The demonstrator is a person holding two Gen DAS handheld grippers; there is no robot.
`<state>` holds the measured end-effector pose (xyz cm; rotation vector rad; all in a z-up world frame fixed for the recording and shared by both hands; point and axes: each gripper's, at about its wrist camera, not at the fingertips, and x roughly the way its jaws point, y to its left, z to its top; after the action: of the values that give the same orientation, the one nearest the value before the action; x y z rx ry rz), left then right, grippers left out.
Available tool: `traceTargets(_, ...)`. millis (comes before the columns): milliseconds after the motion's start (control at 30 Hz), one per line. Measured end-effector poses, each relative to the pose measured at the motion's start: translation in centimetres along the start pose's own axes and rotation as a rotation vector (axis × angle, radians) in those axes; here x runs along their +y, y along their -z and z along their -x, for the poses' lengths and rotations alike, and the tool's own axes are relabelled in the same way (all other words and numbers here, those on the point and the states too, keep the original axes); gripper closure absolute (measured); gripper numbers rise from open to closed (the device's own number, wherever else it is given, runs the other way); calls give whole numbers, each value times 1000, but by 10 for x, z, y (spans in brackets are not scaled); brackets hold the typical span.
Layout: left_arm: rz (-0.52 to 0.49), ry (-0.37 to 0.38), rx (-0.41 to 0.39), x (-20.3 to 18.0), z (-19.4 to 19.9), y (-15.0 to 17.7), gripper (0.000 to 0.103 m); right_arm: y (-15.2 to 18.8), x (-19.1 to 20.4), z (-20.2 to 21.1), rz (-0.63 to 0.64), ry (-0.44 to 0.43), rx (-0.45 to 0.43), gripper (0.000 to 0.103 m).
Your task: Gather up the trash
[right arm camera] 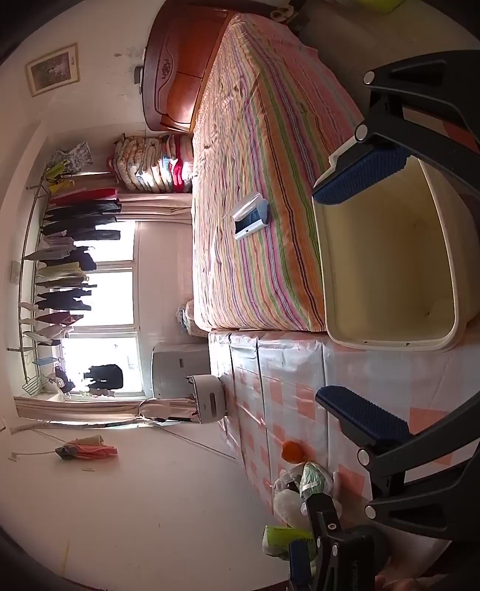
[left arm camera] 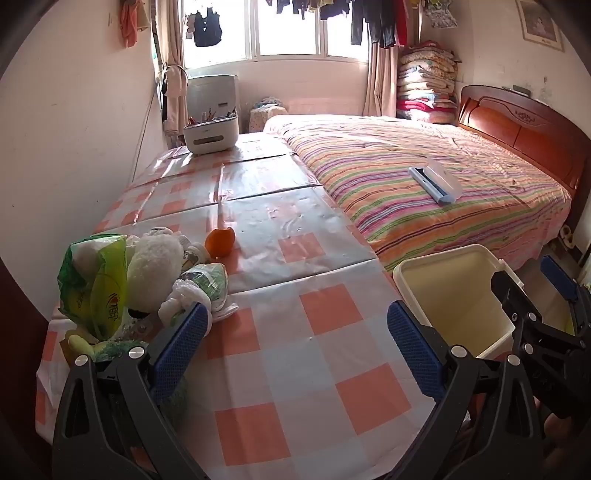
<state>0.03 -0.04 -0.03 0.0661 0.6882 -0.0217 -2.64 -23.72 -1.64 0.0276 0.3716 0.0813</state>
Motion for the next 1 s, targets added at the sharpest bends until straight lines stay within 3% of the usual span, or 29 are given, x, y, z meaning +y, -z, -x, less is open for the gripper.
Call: traceTargets(1000,12,10,-6,4,5,2,7,-2,1,1,-21,-21,10,7)
